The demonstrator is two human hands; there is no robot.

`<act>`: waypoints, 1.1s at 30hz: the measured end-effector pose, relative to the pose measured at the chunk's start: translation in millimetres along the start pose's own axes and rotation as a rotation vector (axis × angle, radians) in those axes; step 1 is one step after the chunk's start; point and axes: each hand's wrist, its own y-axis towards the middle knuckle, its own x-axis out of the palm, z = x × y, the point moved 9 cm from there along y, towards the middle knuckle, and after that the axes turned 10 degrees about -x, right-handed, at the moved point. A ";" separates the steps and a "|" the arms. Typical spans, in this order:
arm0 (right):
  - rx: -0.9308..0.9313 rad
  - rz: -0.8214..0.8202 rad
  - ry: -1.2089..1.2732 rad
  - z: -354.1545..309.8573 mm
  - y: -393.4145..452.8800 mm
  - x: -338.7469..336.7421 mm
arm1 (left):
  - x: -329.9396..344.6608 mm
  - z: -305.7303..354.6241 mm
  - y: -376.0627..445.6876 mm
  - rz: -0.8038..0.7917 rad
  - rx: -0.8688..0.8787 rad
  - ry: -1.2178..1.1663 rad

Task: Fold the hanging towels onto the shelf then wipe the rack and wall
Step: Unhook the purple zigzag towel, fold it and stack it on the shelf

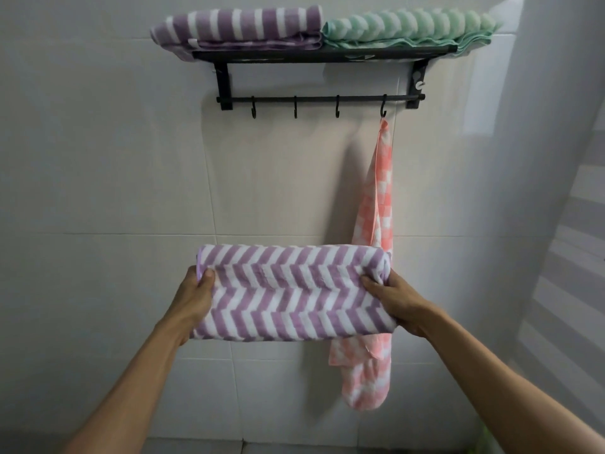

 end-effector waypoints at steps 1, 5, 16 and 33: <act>-0.045 0.043 0.004 -3.2 -1.0 3.0 | -4.8 1.4 -0.2 0.042 0.020 -0.013; -0.086 0.219 -0.005 -7.9 -9.8 2.3 | -11.1 -12.8 5.3 -0.057 -0.150 -0.230; 0.210 0.195 0.159 -20.2 -49.2 -14.7 | -1.0 9.2 -22.5 -0.296 -0.125 -0.403; -0.148 0.169 0.200 -132.0 -118.6 -51.7 | -49.9 118.9 -126.8 -0.219 0.061 -0.622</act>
